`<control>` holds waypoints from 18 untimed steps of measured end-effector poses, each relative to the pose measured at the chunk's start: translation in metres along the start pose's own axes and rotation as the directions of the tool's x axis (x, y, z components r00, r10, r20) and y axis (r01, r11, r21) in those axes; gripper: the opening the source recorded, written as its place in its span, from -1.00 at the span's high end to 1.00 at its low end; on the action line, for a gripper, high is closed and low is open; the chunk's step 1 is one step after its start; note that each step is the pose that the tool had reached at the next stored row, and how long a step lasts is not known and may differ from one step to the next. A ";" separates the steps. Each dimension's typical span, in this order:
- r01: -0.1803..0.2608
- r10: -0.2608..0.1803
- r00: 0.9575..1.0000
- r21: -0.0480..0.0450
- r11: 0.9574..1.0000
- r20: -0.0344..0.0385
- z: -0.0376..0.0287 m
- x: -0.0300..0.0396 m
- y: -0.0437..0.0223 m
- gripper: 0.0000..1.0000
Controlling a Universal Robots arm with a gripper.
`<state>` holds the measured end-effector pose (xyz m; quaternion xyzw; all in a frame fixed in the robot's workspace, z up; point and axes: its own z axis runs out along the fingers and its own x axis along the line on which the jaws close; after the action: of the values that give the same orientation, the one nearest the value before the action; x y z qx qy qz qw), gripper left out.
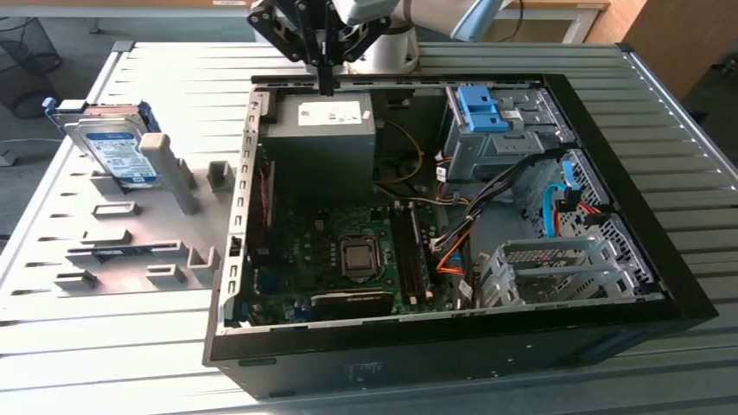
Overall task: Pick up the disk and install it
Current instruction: 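Reach for the disk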
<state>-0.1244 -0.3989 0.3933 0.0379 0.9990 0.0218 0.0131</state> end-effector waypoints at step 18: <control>0.000 0.000 1.000 0.000 1.000 0.000 0.0004 0.0062 -0.0005 0.79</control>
<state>-0.1306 -0.3989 0.3927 0.0379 0.9990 0.0217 0.0131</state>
